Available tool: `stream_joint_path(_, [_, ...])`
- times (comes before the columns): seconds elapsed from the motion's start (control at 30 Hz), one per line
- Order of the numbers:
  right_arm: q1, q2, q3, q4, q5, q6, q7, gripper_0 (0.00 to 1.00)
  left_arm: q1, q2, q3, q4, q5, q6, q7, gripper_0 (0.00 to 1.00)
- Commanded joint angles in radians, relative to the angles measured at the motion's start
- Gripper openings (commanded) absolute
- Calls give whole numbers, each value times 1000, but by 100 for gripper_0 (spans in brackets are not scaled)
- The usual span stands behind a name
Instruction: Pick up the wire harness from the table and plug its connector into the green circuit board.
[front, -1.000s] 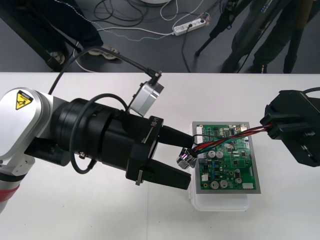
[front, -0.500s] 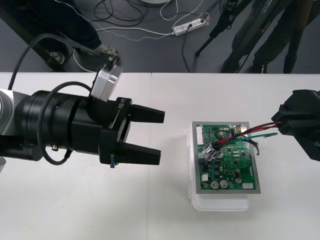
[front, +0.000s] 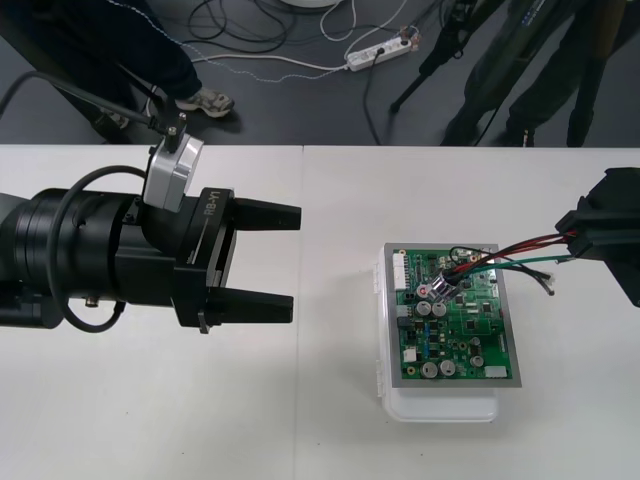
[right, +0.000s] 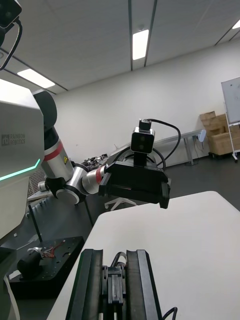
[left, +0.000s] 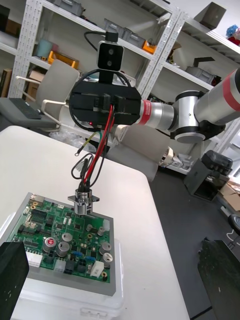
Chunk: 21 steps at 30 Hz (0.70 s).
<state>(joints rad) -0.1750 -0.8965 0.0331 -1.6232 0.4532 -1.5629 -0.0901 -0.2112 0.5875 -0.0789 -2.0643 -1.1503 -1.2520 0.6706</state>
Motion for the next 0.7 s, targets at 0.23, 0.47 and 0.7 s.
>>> stream_joint_path(0.23, [26,82,-153,-98,151,-8,-31,0,12,126,42,-34,136,63,-74,100])
stream_joint_path(0.47, [77,108,-157,-184,174,-8,-56,0,10,172,41,-34,179,85,-154,100])
stream_joint_path(0.7, [91,166,-182,-236,237,0,-79,0,-10,178,37,-36,188,92,-204,100])
